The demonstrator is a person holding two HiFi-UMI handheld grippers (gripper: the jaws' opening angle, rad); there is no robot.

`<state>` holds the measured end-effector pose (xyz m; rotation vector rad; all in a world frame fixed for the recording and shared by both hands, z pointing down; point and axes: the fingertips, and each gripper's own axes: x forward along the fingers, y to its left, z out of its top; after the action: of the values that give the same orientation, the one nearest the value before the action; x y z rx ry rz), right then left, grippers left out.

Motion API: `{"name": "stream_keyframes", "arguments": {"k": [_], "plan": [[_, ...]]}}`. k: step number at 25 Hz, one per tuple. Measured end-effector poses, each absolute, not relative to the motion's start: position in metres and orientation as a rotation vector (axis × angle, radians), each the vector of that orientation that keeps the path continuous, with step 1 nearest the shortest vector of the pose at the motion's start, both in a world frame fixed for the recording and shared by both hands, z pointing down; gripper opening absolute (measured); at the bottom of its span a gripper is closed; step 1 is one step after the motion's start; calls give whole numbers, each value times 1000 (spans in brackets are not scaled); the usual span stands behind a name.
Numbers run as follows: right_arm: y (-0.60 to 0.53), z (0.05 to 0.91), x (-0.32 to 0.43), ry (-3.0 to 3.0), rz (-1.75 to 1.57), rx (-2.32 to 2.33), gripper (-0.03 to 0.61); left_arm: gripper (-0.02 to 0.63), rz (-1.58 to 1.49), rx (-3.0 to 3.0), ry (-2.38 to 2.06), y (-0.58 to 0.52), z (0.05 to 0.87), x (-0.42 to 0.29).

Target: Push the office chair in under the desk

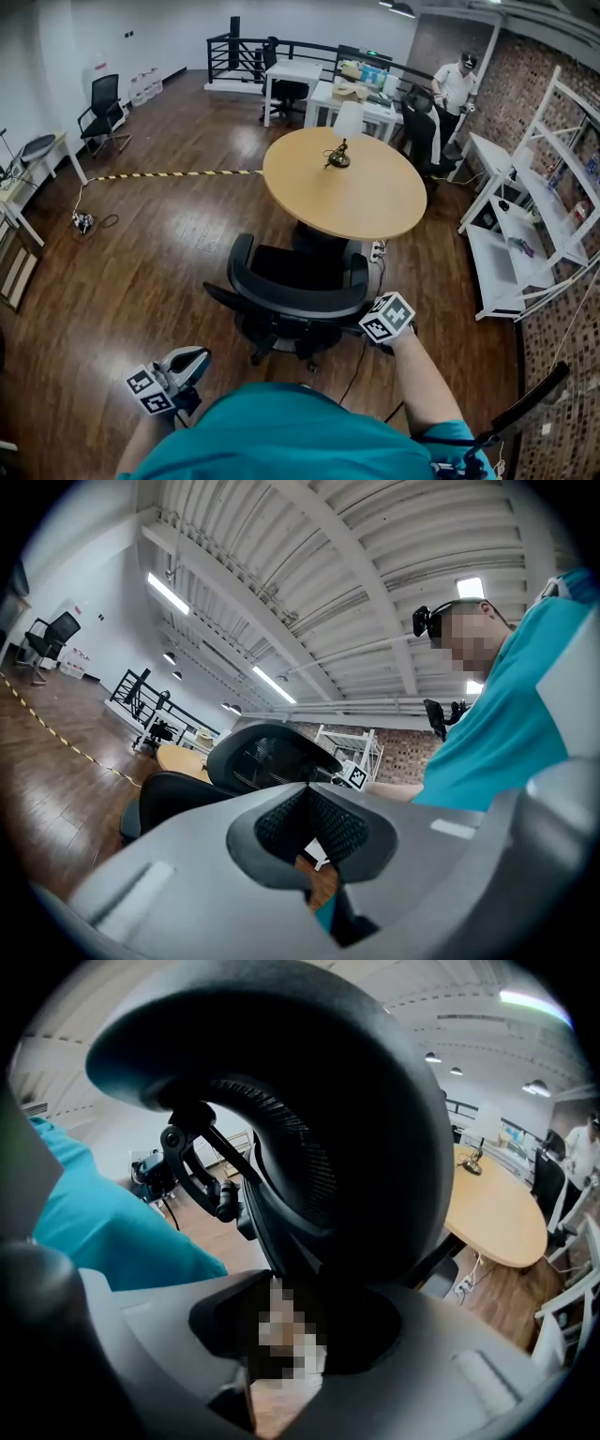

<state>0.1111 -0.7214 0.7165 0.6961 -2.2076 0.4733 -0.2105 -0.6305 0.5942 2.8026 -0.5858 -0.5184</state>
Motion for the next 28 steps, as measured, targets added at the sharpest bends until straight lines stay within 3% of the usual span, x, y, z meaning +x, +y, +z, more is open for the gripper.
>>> {"name": "stream_keyframes", "arguments": {"k": [15, 25, 28], "plan": [[-750, 708, 105, -2236, 471, 592, 148, 28, -509, 2805, -657, -655, 580, -183], [-742, 702, 54, -2059, -224, 582, 104, 28, -540, 2785, -686, -655, 579, -200], [-734, 693, 52, -2034, -257, 584, 184, 28, -548, 2781, -694, -653, 577, -205]]}}
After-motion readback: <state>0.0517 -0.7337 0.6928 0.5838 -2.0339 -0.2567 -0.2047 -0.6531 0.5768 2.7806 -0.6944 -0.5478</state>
